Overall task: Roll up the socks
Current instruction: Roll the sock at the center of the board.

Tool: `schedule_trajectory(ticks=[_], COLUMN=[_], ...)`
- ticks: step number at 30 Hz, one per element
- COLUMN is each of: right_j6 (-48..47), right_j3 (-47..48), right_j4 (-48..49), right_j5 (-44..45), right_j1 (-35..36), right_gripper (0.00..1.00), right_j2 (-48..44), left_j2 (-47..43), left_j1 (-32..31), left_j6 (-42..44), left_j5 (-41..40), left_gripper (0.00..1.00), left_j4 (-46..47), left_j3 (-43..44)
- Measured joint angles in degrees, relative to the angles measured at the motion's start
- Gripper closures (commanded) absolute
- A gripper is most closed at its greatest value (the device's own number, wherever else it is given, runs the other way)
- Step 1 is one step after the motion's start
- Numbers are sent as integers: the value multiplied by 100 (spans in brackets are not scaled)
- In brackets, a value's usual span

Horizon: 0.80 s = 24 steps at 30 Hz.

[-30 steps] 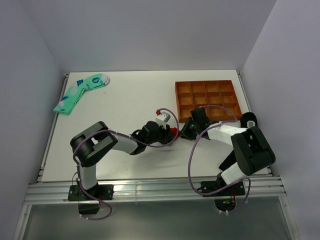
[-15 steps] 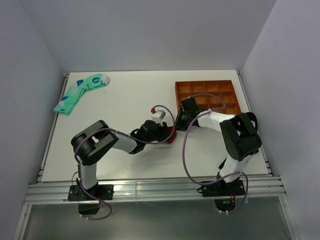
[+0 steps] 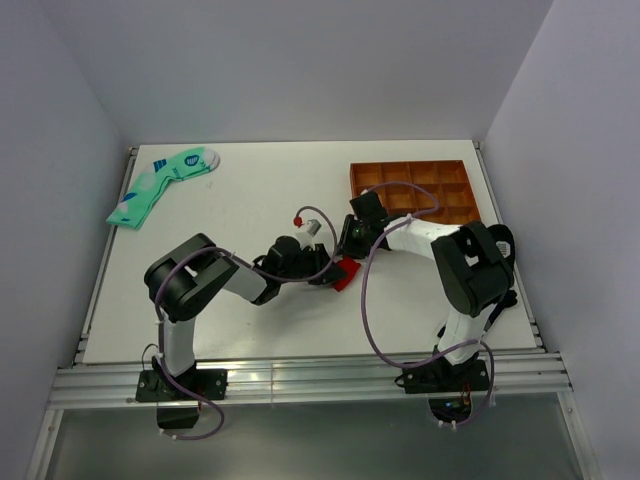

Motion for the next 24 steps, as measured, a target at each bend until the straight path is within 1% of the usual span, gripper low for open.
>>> schedule_trajectory(ticks=[4, 7, 16, 19, 22, 24], right_j6=[4, 11, 234, 361, 501, 584], right_j3=[39, 39, -94, -369, -925, -1281], right_j4=[-46, -149, -289, -278, -232, -214], right_j5=[68, 212, 772, 885, 903, 892], right_j1=[-2, -4, -201, -247, -251, -251], right_gripper=[61, 59, 56, 56, 56, 56], right_j2=[-46, -262, -1720, -2214, -2675, -2824], left_j2=[0, 2, 2, 31, 74, 111], left_j1=[20, 33, 39, 39, 42, 42], left_j6=[-26, -50, -155, -177, -269, -321], left_j5=[59, 94, 153, 203, 269, 317], left_gripper=[100, 100, 100, 100, 100, 100], left_j4=[-125, -249, -761, -916, -1021, -1093], left_j3=[59, 122, 398, 494, 588, 660])
